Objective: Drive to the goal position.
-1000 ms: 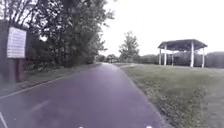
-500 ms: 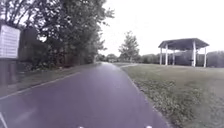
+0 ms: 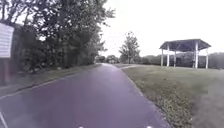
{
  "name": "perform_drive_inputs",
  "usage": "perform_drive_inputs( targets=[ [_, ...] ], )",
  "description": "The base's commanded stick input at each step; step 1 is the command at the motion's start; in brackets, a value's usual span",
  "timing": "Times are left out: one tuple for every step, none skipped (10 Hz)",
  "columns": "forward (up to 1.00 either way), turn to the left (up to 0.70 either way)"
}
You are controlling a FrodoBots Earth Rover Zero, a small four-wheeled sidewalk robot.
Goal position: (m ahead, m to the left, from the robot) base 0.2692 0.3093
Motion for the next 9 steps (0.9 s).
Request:
perform_drive_inputs(
  targets=[
    [0.70, 0.04],
    [0.70, 0.04],
    [0.70, 0.05],
    [0.70, 0.06],
    [0.70, 0.07],
    [0.70, 0.07],
    [0.70, 0.08],
    [0.70, 0.09],
    [0.70, 0.09]
  ],
)
